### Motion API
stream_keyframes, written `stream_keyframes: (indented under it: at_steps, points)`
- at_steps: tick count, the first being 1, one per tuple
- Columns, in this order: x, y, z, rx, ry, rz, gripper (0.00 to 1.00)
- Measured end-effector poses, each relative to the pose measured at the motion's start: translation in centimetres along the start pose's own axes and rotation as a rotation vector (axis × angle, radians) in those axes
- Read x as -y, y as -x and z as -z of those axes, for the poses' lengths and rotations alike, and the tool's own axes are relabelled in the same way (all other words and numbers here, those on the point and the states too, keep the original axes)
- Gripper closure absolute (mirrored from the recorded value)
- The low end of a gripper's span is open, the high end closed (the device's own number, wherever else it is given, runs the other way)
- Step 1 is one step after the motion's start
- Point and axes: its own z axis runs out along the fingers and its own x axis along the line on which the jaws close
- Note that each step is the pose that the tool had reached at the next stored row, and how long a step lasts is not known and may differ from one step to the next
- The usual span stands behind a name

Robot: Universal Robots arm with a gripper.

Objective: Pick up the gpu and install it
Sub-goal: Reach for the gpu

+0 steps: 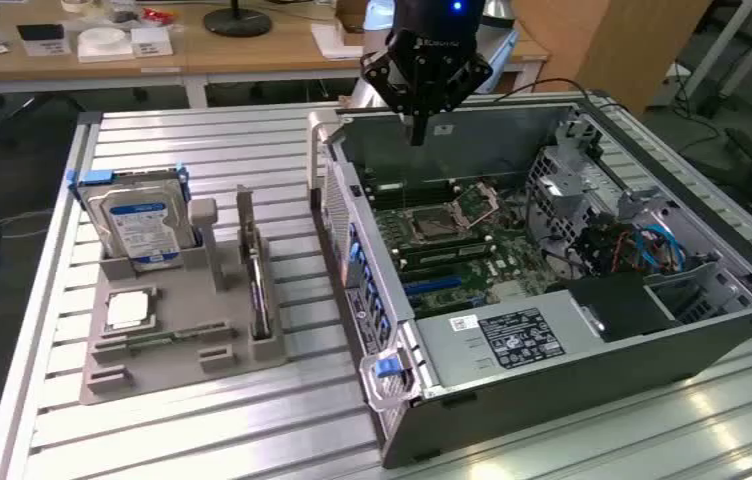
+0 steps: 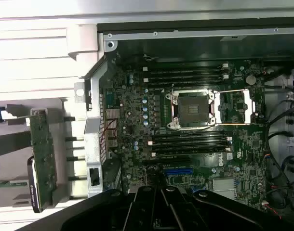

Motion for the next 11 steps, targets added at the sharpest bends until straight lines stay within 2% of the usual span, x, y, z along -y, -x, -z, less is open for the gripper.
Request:
stream_keyframes:
  at_steps: [11]
  points:
    - [0.06, -0.79, 0.02, 0.0001, 0.0, 0.0, 0.89]
